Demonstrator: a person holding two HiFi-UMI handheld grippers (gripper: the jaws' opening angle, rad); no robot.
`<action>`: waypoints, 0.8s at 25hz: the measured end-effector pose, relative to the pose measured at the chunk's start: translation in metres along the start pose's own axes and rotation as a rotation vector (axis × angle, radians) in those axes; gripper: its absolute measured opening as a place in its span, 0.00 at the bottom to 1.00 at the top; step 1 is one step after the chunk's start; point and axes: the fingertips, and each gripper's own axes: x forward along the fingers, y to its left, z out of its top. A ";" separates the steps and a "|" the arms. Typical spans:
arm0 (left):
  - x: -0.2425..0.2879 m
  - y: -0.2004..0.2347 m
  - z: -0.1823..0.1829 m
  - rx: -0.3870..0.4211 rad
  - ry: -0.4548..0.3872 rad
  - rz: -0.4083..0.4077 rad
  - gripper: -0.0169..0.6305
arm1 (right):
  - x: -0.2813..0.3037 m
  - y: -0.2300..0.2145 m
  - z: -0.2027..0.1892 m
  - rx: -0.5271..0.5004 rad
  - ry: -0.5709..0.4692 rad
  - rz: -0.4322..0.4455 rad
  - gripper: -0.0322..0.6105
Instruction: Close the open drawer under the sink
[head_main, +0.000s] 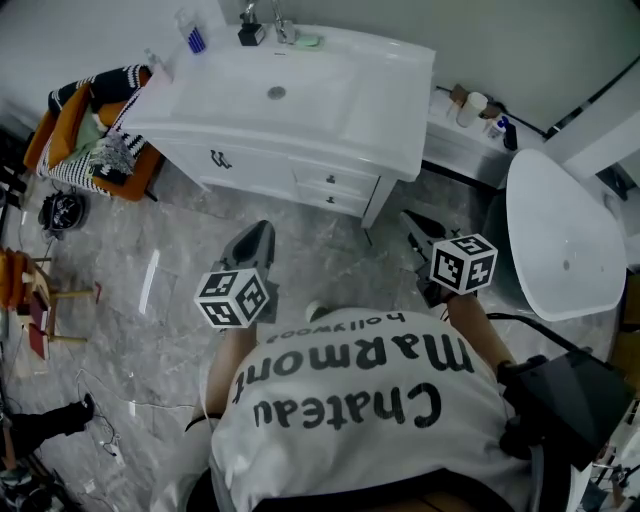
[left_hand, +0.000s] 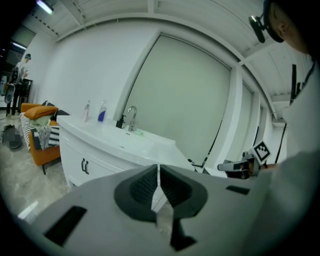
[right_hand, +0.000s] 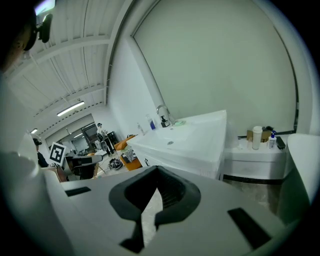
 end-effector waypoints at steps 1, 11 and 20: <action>-0.001 -0.004 -0.003 -0.001 0.005 -0.006 0.06 | -0.003 -0.002 -0.002 0.007 -0.002 -0.001 0.07; -0.010 -0.009 -0.018 -0.051 0.017 0.019 0.06 | -0.013 -0.003 -0.019 0.014 0.016 0.002 0.07; -0.017 -0.011 -0.024 -0.046 0.027 0.019 0.06 | -0.014 0.011 -0.027 -0.020 0.043 0.039 0.07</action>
